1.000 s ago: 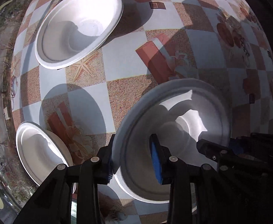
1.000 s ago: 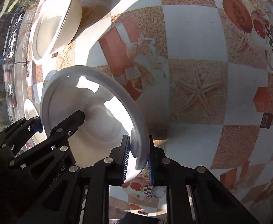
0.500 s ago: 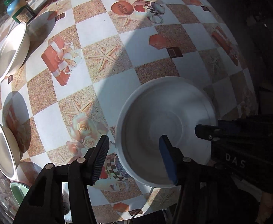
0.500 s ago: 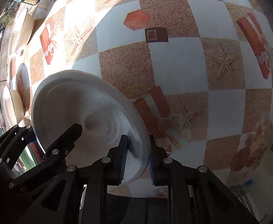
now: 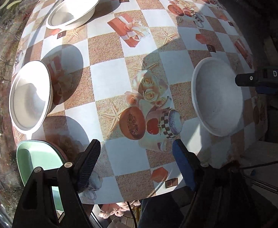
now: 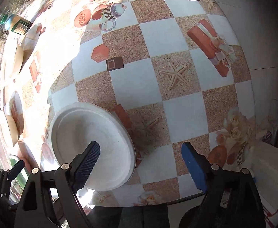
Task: Organize plates and bowls
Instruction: 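Carry the white bowl, set it on the table, open the right gripper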
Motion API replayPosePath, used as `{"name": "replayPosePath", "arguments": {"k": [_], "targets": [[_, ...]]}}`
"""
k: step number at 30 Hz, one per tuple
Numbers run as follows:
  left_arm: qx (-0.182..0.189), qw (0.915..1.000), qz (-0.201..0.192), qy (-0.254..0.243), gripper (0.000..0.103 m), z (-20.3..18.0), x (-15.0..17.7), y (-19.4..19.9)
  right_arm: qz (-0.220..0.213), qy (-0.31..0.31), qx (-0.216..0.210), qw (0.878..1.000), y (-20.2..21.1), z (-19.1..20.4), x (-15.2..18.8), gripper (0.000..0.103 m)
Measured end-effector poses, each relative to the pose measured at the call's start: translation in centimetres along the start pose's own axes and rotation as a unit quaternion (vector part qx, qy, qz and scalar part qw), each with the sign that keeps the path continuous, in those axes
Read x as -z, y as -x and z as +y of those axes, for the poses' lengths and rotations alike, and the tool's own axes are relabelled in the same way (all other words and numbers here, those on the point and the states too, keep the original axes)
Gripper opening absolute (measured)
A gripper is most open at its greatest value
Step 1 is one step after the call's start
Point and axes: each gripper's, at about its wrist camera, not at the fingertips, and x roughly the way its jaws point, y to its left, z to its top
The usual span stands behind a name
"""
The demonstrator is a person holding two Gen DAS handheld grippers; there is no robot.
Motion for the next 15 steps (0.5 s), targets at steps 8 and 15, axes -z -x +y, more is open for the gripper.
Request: {"name": "replayPosePath", "arguments": {"k": [8, 15], "targets": [[-0.028, 0.9947, -0.029, 0.095, 0.081, 6.6, 0.5, 2.7, -0.012, 0.076, -0.011, 0.997, 3.3, 6.7, 0.7, 0.088], [-0.071, 0.9789, -0.051, 0.185, 0.081, 14.0, -0.4, 4.0, -0.011, 0.160, -0.036, 0.986, 4.2, 15.0, 1.0, 0.088]]}}
